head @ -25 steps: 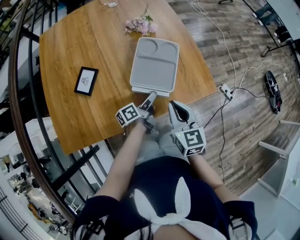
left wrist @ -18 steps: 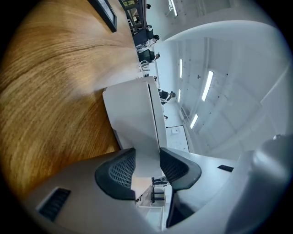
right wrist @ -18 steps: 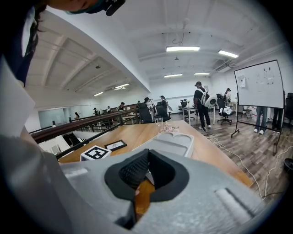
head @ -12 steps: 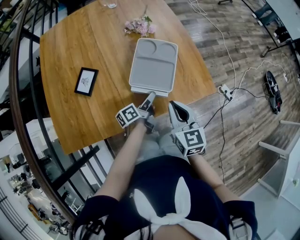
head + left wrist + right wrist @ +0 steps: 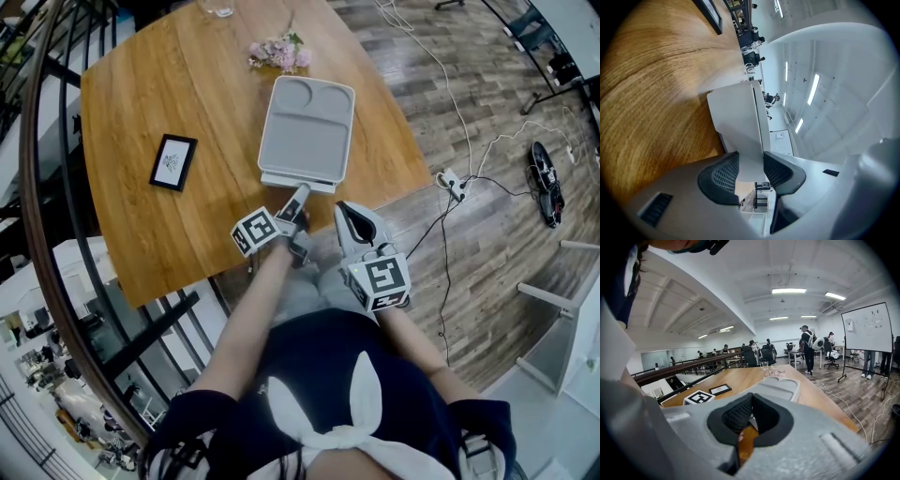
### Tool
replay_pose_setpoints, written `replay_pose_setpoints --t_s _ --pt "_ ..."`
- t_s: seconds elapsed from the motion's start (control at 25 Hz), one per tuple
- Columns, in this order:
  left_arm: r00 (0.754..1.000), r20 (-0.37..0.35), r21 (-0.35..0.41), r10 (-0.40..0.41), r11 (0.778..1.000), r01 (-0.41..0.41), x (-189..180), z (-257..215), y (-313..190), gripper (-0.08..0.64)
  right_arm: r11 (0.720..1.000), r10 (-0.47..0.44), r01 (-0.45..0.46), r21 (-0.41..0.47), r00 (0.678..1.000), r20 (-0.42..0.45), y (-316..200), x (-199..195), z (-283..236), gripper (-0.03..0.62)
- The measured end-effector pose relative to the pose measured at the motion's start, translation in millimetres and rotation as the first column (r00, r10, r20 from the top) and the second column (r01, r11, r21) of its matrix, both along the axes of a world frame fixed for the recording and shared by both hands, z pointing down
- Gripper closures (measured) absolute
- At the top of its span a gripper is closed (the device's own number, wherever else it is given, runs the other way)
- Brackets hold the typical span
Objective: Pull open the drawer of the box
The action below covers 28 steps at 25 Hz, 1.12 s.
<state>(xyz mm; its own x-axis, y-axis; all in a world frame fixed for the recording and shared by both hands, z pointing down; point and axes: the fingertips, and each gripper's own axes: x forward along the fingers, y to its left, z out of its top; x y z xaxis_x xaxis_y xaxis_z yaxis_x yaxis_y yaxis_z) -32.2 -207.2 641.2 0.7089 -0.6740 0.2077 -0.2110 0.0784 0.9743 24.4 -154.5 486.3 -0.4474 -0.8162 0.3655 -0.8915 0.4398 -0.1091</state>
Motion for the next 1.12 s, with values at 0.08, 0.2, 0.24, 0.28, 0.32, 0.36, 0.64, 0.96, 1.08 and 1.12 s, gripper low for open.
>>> replay_pose_setpoints --t_s 0.08,0.2,0.24,0.28,0.32,0.36,0.64,0.96,1.08,1.12 --pt "1.000 -0.001 -0.002 -0.002 1.000 0.002 -2 0 3 0.383 1.000 -0.003 0.003 0.000 1.000 -0.002 1 -1 1 0.595" --pt "1.000 -0.003 -0.005 -0.003 1.000 0.003 -3 -1 7 0.383 1.000 -0.004 0.004 0.000 1.000 -0.001 4 -2 0 0.595" --pt "1.000 -0.003 -0.007 -0.003 1.000 0.003 -3 -1 8 0.383 1.000 -0.004 0.004 -0.001 1.000 0.000 5 -2 0 0.595" --pt "1.000 -0.004 -0.010 -0.002 1.000 0.002 -3 -1 9 0.384 1.000 -0.004 0.004 -0.002 1.000 0.000 5 -2 1 0.595" --pt "1.000 -0.006 -0.012 -0.001 1.000 0.001 -3 0 9 0.385 1.000 -0.003 0.003 -0.004 1.000 0.000 5 -2 2 0.595" --pt "1.000 -0.007 -0.014 0.000 1.000 0.000 -2 -1 10 0.384 1.000 -0.002 0.002 -0.006 1.000 0.000 6 -2 2 0.595" --pt "1.000 -0.008 -0.010 -0.007 1.000 0.007 -5 -2 18 0.385 1.000 0.003 -0.003 -0.012 1.000 -0.001 15 -2 7 0.595" --pt "1.000 -0.010 -0.006 -0.008 1.000 0.008 -7 -4 27 0.385 1.000 -0.001 0.001 -0.009 1.000 -0.001 22 -5 9 0.595" --pt "1.000 -0.011 -0.005 -0.008 1.000 0.007 -8 -4 28 0.385 1.000 -0.004 0.004 -0.009 1.000 -0.001 23 -6 10 0.595" --pt "1.000 -0.011 -0.005 -0.007 1.000 0.007 -8 -4 29 0.385 1.000 -0.005 0.005 -0.008 1.000 -0.001 23 -7 11 0.595"
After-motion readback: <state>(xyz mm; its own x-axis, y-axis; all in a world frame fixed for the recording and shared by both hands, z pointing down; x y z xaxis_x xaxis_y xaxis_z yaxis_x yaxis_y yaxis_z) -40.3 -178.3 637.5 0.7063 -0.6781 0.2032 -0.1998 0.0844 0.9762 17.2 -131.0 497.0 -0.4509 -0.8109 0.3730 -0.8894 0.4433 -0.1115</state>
